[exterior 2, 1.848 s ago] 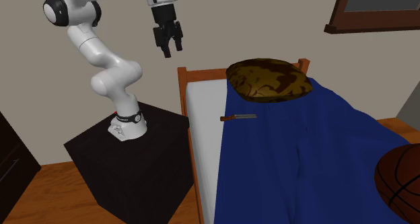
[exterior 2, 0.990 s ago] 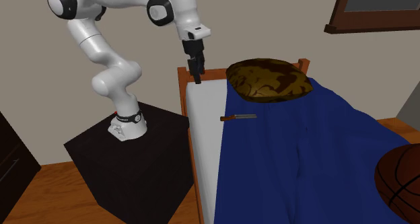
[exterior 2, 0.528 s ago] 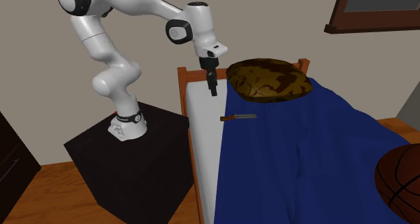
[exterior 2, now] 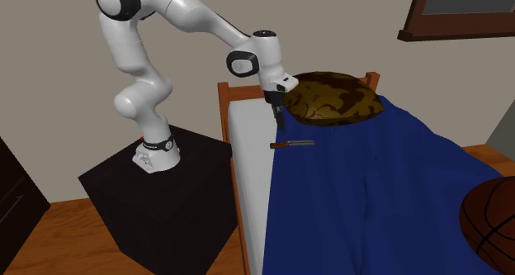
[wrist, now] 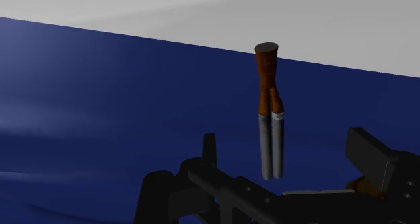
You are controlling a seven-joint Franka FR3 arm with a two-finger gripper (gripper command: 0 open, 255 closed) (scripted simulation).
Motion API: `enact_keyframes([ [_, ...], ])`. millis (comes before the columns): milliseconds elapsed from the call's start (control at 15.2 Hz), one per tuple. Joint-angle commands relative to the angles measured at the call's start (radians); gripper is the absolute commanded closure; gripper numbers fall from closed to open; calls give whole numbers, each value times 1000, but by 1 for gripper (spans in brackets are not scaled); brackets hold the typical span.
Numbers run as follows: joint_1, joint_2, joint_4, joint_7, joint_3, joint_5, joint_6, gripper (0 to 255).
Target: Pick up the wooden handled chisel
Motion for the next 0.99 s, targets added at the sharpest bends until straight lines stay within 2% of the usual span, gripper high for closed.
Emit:
enact_keyframes([
  [0, 7, 84, 34, -18, 7, -3, 51, 0],
  [330, 32, 263, 118, -39, 31, -23, 147, 0],
  [924, 37, 340, 98, -37, 28, -35, 244, 0],
])
